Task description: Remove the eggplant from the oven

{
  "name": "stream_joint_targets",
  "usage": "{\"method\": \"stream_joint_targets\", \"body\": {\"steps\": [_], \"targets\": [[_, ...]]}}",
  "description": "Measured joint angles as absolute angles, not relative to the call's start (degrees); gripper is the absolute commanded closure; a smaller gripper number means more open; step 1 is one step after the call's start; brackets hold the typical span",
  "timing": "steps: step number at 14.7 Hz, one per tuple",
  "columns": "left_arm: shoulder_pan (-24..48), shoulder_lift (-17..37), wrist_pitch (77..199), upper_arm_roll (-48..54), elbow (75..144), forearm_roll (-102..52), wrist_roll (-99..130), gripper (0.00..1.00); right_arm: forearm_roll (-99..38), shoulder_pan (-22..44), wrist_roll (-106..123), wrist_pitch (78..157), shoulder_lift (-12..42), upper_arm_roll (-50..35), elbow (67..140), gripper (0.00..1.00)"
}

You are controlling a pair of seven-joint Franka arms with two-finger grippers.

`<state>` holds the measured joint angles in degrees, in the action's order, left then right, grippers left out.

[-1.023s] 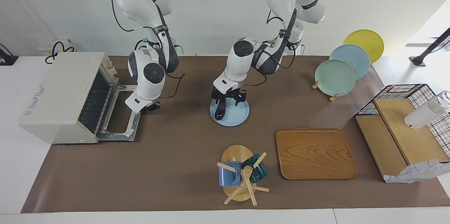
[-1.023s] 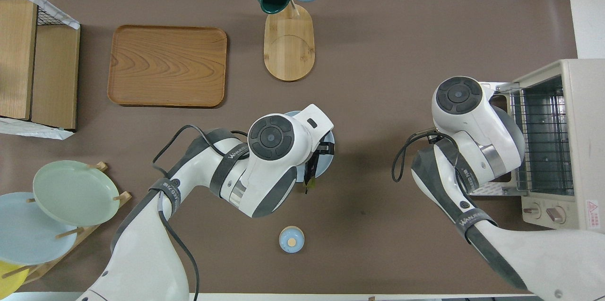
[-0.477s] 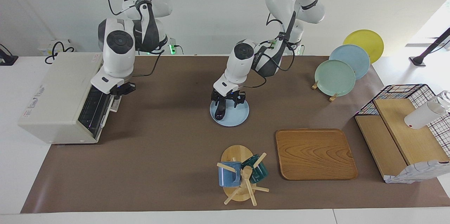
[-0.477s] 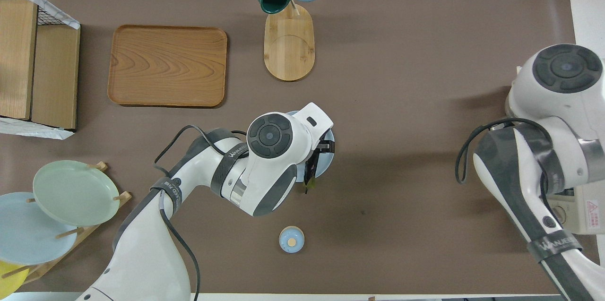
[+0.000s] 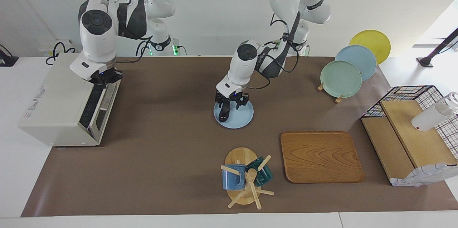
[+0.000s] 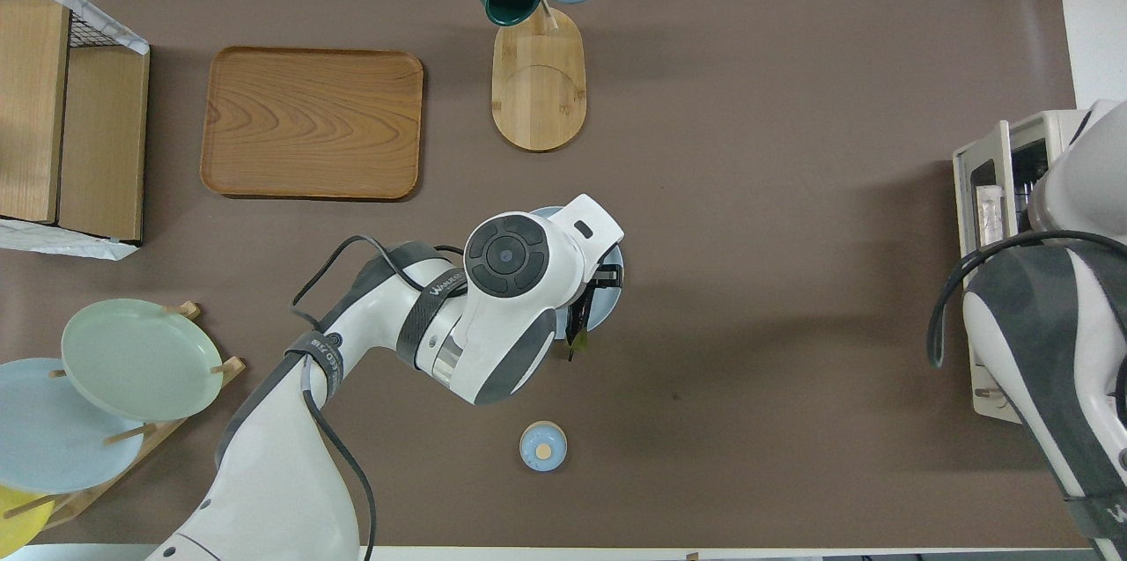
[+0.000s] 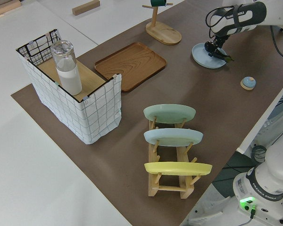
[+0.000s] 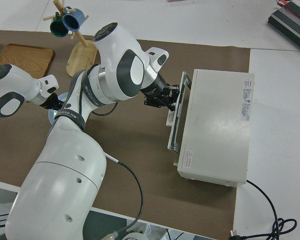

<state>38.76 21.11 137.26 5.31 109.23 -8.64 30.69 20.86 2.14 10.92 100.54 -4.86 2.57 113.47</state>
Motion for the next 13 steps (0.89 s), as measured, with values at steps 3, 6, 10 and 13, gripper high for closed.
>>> {"method": "stream_joint_targets", "body": {"steps": [3, 6, 10, 13], "targets": [[38.9, 21.2, 137.3, 5.4, 109.3, -8.6, 30.7, 0.23, 15.8, 1.7, 11.9, 99.6, -7.5, 2.7, 113.6, 1.00], [39.3, 21.3, 137.8, 5.4, 109.4, -8.7, 30.7, 0.26, 12.9, 1.9, 8.6, 107.2, -7.2, 2.5, 117.0, 1.00], [39.5, 21.5, 138.0, 5.4, 109.4, -8.7, 30.7, 0.32, 12.8, 1.8, 5.7, 114.1, -3.6, 2.4, 121.2, 1.00], [39.5, 21.6, 138.0, 5.4, 109.4, -8.7, 30.8, 0.52, 12.8, 1.8, 5.7, 114.6, -3.0, 2.7, 121.6, 1.00]]}}
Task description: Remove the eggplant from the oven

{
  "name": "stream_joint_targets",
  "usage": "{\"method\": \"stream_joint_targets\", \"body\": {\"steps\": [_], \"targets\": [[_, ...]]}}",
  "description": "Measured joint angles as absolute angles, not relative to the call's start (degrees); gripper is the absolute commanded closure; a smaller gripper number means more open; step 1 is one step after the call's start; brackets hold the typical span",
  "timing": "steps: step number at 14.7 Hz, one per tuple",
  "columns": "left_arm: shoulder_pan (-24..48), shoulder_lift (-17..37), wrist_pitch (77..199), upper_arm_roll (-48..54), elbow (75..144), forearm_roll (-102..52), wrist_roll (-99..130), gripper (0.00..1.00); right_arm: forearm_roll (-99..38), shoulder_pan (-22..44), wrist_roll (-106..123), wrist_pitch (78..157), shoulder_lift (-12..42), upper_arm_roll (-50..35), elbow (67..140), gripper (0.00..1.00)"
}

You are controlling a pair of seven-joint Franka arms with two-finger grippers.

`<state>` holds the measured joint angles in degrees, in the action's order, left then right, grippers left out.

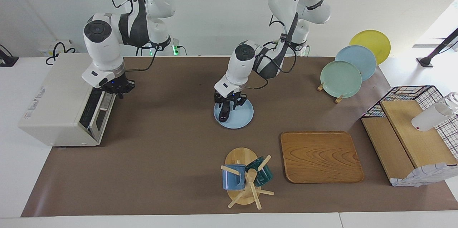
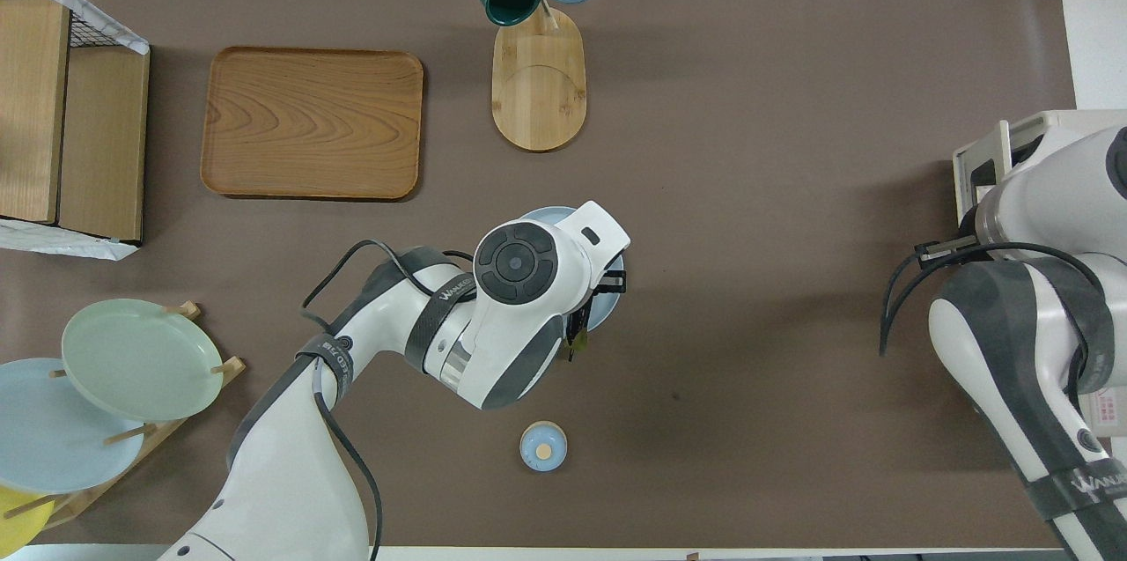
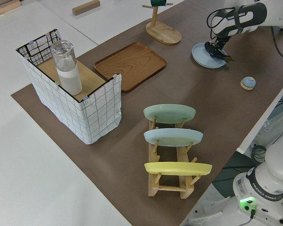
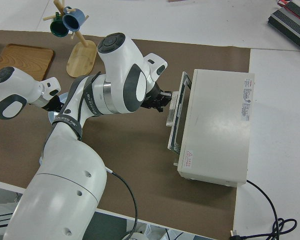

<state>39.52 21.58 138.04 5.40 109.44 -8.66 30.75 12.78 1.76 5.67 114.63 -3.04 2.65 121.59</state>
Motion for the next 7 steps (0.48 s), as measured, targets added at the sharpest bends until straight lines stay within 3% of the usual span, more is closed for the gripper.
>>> {"method": "stream_joint_targets", "body": {"steps": [3, 4, 7], "targets": [[39.5, 21.6, 138.1, 5.3, 109.5, -8.7, 30.8, 0.93, 14.8, 1.7, 6.5, 114.5, -3.1, 2.7, 121.6, 1.00], [39.5, 21.6, 138.1, 5.2, 109.5, -8.7, 30.8, 1.00, 16.1, 1.6, 6.9, 114.3, -3.1, 2.8, 121.6, 1.00], [39.4, 21.6, 138.1, 5.0, 109.4, -8.7, 30.8, 1.00, 17.7, 1.2, 7.9, 113.5, -3.3, 2.8, 121.5, 1.00]]}}
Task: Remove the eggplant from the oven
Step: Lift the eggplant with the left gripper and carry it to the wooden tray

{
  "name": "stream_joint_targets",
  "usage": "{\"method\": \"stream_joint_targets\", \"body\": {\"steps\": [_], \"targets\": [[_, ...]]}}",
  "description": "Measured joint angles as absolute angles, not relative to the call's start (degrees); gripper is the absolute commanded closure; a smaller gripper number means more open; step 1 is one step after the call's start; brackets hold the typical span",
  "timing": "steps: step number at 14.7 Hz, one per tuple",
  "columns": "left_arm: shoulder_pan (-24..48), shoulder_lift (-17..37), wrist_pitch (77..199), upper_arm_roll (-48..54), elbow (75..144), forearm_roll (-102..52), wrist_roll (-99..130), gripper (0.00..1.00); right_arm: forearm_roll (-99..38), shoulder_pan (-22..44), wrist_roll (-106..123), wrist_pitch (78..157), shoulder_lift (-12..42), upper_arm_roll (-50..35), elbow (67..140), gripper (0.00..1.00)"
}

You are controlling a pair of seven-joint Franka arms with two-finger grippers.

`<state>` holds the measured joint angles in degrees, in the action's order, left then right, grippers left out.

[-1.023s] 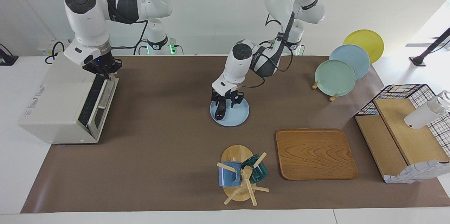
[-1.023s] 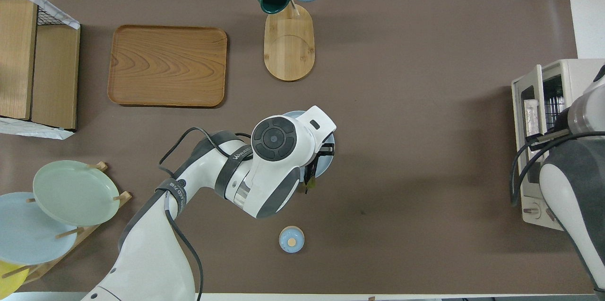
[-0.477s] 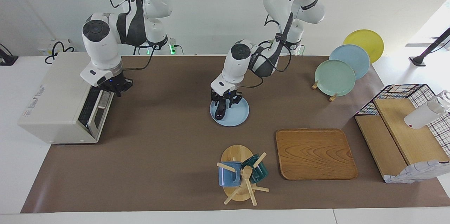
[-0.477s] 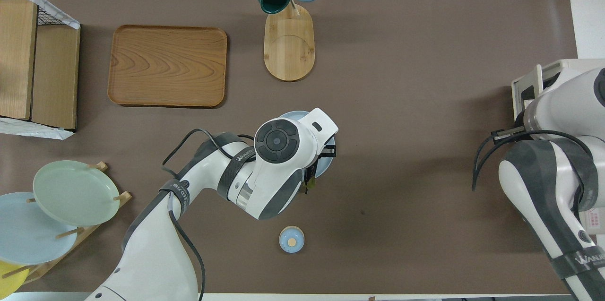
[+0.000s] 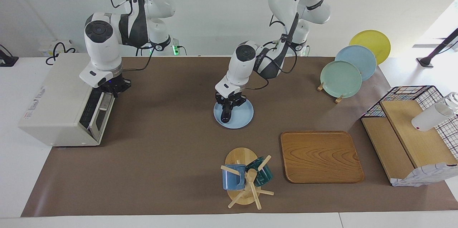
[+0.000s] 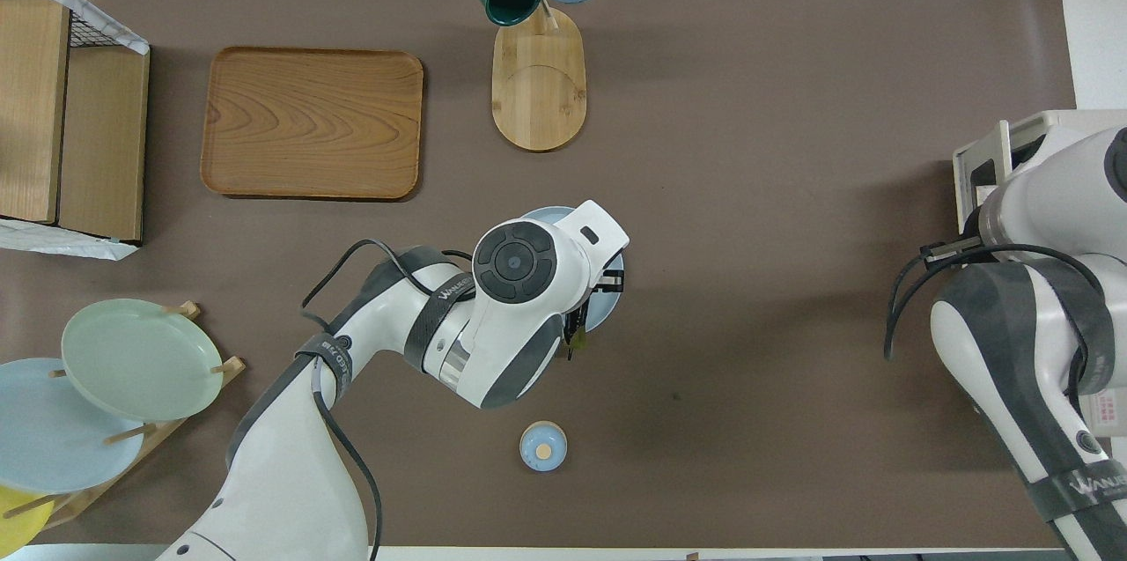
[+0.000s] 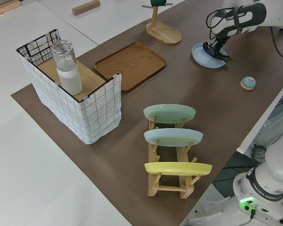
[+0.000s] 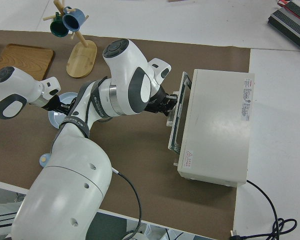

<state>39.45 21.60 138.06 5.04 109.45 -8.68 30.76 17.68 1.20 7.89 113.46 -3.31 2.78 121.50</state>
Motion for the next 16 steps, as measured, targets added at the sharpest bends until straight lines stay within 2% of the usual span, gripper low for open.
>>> {"method": "stream_joint_targets", "body": {"steps": [6, 10, 11, 12, 13, 14, 16], "targets": [[37.0, 21.1, 136.8, 4.5, 109.0, -8.7, 30.8, 1.00, 18.1, -1.5, 11.6, 111.9, -3.5, 2.9, 120.6, 1.00], [31.0, 17.4, 127.6, 4.3, 104.7, -8.7, 29.7, 1.00, 16.1, -1.8, 11.7, 109.0, -3.6, 2.5, 118.4, 1.00], [28.8, 16.6, 124.5, 4.2, 102.9, -8.7, 28.5, 1.00, 14.4, -1.8, 11.7, 107.7, -3.7, 2.3, 116.9, 0.89], [26.2, 16.2, 121.3, 4.1, 100.6, -8.7, 26.7, 1.00, 12.4, -1.5, 11.6, 106.1, -3.9, 2.1, 115.1, 0.65], [23.4, 16.1, 118.5, 4.0, 98.3, -8.7, 24.3, 1.00, 10.1, -0.9, 11.5, 104.4, -4.1, 2.0, 113.1, 0.30], [20.1, 16.1, 116.1, 3.9, 96.3, -8.7, 21.3, 1.00, 7.9, -0.1, 11.2, 102.8, -4.2, 2.0, 111.1, 0.00], [13.7, 16.8, 114.4, 3.6, 94.2, -8.6, 14.8, 1.00, 5.7, 0.7, 10.5, 100.3, -4.4, 1.8, 108.1, 0.00]]}}
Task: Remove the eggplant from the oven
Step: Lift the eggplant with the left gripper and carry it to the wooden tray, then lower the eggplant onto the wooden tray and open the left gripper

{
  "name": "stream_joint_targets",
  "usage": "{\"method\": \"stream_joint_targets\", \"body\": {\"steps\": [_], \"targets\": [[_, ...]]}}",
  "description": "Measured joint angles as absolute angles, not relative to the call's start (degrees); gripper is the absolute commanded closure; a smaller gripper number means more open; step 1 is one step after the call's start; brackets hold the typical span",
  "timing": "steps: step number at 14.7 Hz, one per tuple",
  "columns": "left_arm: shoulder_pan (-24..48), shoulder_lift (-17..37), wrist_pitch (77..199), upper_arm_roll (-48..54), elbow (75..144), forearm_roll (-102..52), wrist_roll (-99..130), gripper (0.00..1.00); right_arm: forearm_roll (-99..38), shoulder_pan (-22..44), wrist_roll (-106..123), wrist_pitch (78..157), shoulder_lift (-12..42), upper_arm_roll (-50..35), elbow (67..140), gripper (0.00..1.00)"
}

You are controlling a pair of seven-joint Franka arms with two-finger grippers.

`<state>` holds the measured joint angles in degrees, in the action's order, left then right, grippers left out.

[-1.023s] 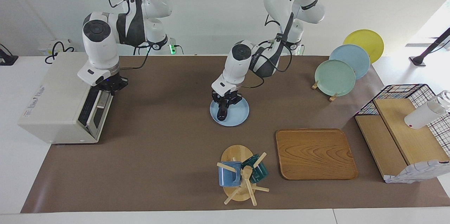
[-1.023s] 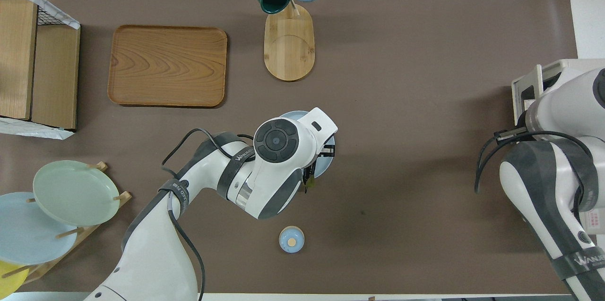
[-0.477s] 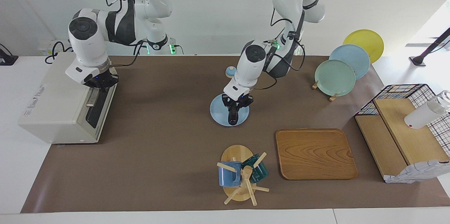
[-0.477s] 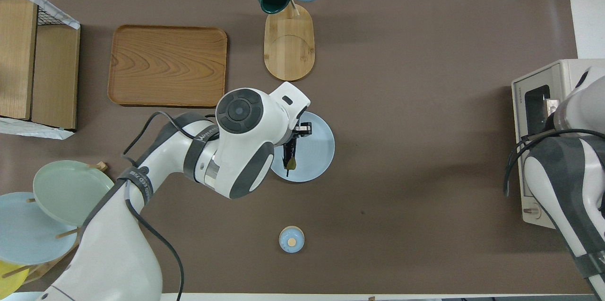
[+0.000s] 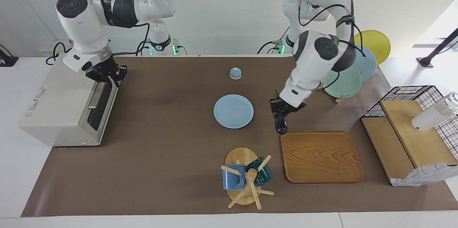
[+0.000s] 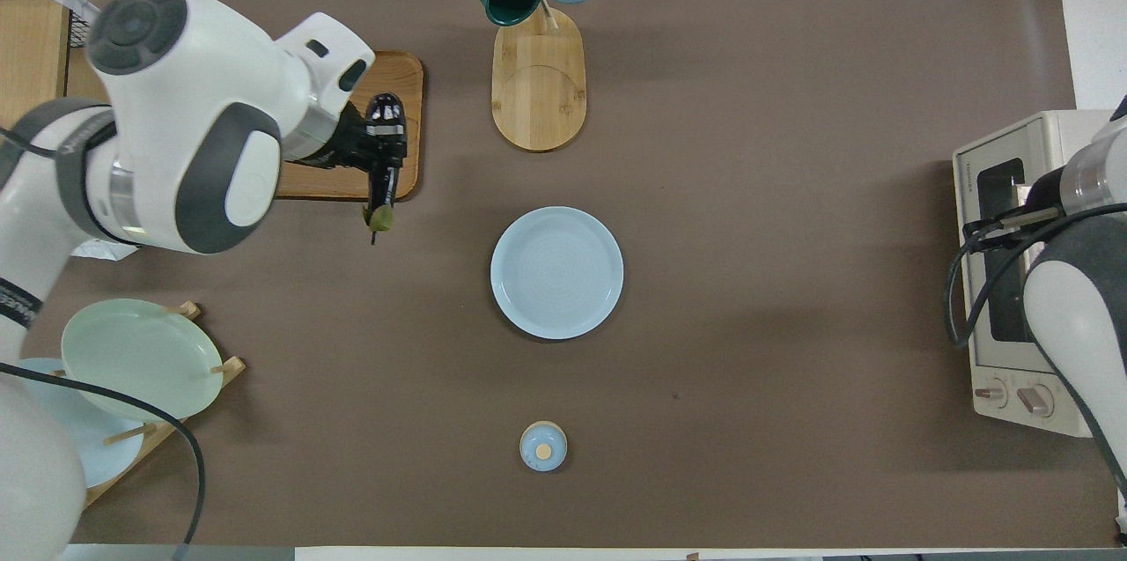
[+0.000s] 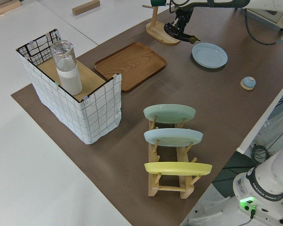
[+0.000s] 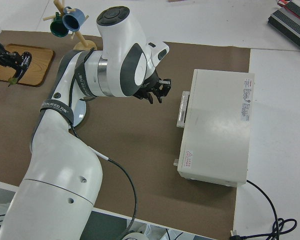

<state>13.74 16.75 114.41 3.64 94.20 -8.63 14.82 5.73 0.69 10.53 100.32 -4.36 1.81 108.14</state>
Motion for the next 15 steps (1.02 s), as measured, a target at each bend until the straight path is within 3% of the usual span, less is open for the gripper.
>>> {"method": "stream_joint_targets", "body": {"steps": [5, 10, 14, 15], "targets": [[4.1, 20.2, 117.3, 3.5, 93.3, -5.8, 5.8, 1.00, 2.5, 1.3, 5.6, 95.1, -3.4, 1.8, 104.5, 0.00], [4.0, 30.3, 123.2, 3.9, 89.1, -4.2, 5.8, 1.00, 2.6, 6.1, 3.8, 91.3, -0.8, 5.1, 98.9, 0.00], [4.0, 32.9, 126.4, 4.0, 87.3, -4.1, 5.8, 1.00, 2.6, 6.5, 3.8, 91.0, -0.6, 6.1, 98.7, 0.00], [4.0, 32.9, 126.7, 4.0, 87.1, -4.0, 5.8, 0.69, 2.6, 6.5, 3.8, 91.0, -0.6, 6.1, 98.7, 0.00]]}}
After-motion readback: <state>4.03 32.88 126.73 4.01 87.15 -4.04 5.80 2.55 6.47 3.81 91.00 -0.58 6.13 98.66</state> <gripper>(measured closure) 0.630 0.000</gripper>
